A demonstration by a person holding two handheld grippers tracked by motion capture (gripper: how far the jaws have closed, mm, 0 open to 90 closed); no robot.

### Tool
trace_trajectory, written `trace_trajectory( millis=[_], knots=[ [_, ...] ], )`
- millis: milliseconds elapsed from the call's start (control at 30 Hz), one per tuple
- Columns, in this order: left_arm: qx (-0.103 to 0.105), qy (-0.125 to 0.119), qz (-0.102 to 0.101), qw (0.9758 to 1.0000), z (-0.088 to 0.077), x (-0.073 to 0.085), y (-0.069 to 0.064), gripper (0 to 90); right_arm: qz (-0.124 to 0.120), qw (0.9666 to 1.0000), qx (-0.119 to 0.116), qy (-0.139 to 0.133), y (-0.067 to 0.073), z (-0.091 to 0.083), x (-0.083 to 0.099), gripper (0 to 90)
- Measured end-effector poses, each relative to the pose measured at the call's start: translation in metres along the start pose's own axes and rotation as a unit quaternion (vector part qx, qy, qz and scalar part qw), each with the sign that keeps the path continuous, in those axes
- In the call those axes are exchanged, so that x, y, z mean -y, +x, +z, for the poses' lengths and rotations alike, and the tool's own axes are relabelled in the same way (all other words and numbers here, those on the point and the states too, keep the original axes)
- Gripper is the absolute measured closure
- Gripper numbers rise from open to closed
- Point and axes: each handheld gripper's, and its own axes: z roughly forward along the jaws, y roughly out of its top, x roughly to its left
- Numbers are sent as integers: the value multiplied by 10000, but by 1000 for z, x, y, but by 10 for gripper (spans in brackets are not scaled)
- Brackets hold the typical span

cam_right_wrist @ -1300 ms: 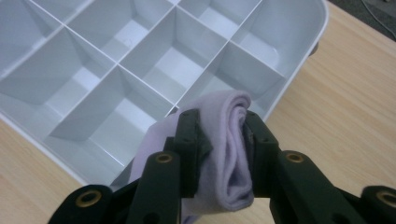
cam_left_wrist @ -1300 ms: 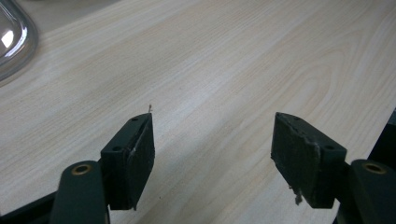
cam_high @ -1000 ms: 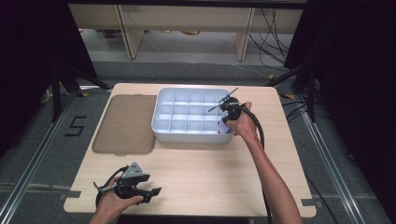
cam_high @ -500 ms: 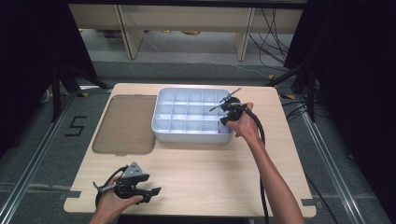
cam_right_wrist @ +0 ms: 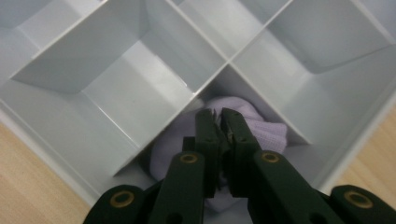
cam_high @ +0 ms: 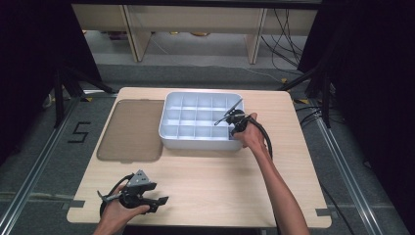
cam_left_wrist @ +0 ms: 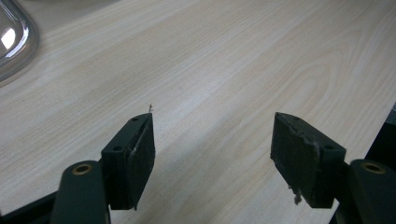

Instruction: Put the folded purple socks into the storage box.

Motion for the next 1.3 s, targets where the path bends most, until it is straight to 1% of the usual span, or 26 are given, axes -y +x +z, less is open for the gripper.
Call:
trace_trajectory(
  millis=[133,200,233,300,333,367,433,467,567,600,633,700,733,767,833,967,1000,1033,1067,1100,1133,1167,1200,1233,1267,1300],
  knots=[
    [0,49,38,10000,-1,0,0,303,44,10000,-8,23,1,4,-1,860],
    [5,18,-5,10000,0,0,0,303,213,9995,-88,-196,-3,-9,-2,845],
    [7,-24,-51,10000,1,0,-1,304,194,9993,-100,-290,-6,-15,-2,836],
    [9,3,-33,10000,0,0,0,304,321,9985,-142,-427,-11,-28,-1,822],
    [9,3,-33,10000,0,0,0,303,321,9985,-142,-427,-11,-28,-1,822],
    [-55,-1,-26,10000,-1,-1,1,303,394,9973,-150,-607,-16,-38,0,823],
    [-23,-27,-61,10000,-1,-1,1,303,460,9970,-153,-609,-19,-43,1,831],
    [-17,23,-4,10000,-1,-1,2,303,391,9971,-129,-633,-20,-44,1,839],
    [-9,23,14,10000,-1,-1,2,304,368,9983,-139,-430,-19,-38,3,864],
    [-9,20,12,10000,-1,-1,2,304,368,9983,-139,-430,-19,-38,3,864],
    [-8,18,7,10000,-1,-1,2,304,366,9986,-192,-329,-19,-33,4,869],
    [1,6,-94,10000,-1,0,2,303,297,9993,-168,-154,-14,-18,5,881],
    [-14,26,-12,10000,-1,0,3,303,273,9994,-169,-114,-13,-12,5,883],
    [-31,-8,-62,10000,-1,0,3,303,265,9995,-167,-82,-11,-8,5,883],
    [-58,-7,-50,10000,0,0,3,304,194,9996,-194,-20,-9,-1,4,883],
    [-48,-4,-61,10000,-1,1,3,304,155,9997,-167,-16,-5,1,2,881],
    [-28,31,-19,10000,-2,1,4,304,247,9995,-192,-59,-5,-3,1,874],
    [-30,43,-10,10000,-2,0,5,304,265,9992,-224,-210,-9,-15,1,856],
    [-30,43,-10,10000,-2,0,5,304,265,9992,-224,-210,-9,-15,1,856],
    [-28,-30,-174,9998,-1,1,4,303,403,9979,-297,-423,-15,-28,2,839],
    [-41,-34,-90,9999,-2,0,5,303,394,9972,-257,-581,-18,-35,3,830],
    [-38,-24,-57,10000,-2,0,6,304,512,9960,-267,-680,-19,-42,4,820],
    [-41,7,-28,10000,-3,0,6,303,501,9947,-312,-838,-21,-47,5,807],
    [-45,-17,-36,10000,-3,0,7,303,589,9933,-360,-926,-22,-52,6,797],
    [-51,-56,-164,9998,-2,0,6,303,627,9922,-409,-997,-22,-56,9,784],
    [-70,-48,-141,9999,-3,0,6,303,648,9905,-441,-1129,-23,-58,11,768]
  ],
)
